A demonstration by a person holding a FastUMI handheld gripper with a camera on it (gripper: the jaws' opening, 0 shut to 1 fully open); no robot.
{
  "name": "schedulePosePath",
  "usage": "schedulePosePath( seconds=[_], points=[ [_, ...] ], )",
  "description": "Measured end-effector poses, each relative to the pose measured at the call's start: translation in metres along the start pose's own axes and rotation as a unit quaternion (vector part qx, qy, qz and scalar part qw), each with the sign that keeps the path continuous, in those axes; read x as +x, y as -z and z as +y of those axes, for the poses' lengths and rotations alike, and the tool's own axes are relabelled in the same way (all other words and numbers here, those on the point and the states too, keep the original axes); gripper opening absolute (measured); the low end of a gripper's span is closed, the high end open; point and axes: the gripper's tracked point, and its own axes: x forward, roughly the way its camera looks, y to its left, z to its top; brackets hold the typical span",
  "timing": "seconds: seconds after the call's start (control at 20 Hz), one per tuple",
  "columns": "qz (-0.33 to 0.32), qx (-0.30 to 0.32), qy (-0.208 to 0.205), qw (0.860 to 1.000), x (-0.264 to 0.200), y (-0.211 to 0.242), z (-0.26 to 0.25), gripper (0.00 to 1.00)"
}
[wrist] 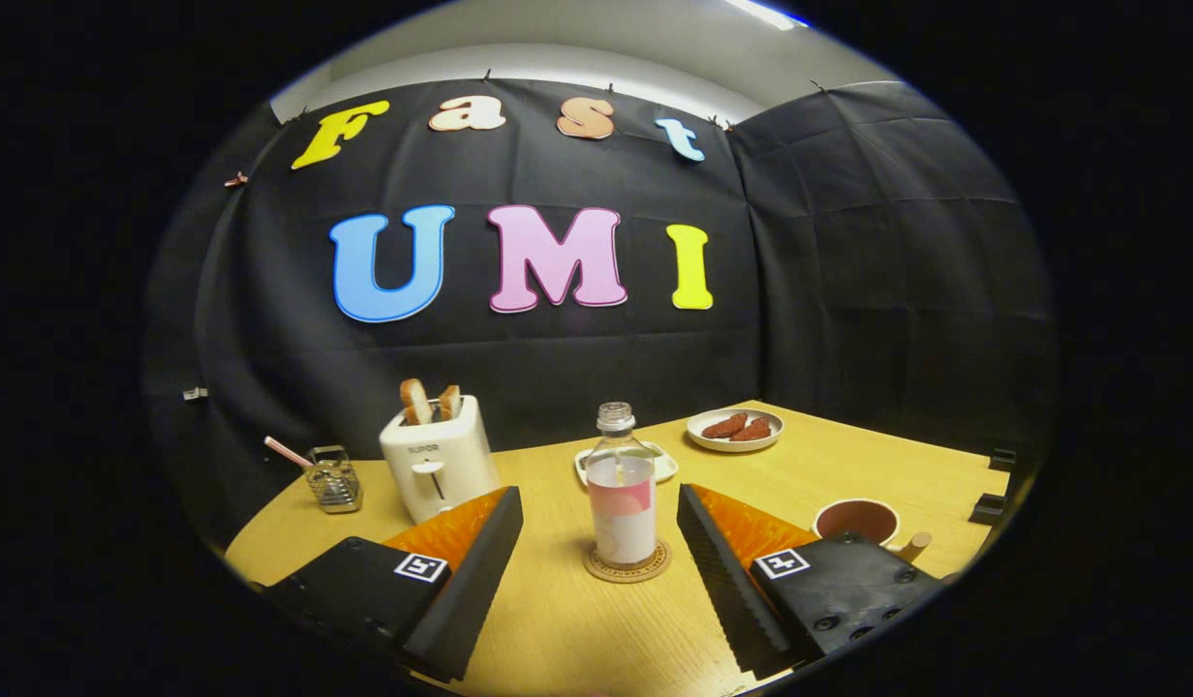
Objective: Take the bottle from table, then pour the juice into the cup, finally place the bottle on the coaster
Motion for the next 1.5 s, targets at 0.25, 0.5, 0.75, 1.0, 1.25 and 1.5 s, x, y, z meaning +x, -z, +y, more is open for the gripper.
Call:
schedulePosePath(
  seconds=[0.25,0.5,0.75,1.0,1.25,1.5],
  points=[
    [-0.003,0.008,-0.039,0.999,-0.027,-0.029,0.011,0.99],
    [-0.004,-0.007,-0.057,0.998,-0.051,-0.053,0.0,0.99],
    [-0.007,-0.024,-0.079,0.997,-0.065,-0.085,-0.006,0.99],
    [-0.011,-0.037,-0.12,0.992,-0.083,-0.11,-0.001,0.99],
    [-0.001,-0.031,-0.155,0.987,-0.101,-0.122,0.004,0.99],
    [0.001,-0.018,-0.175,0.984,-0.106,-0.136,0.004,0.99]
  ],
)
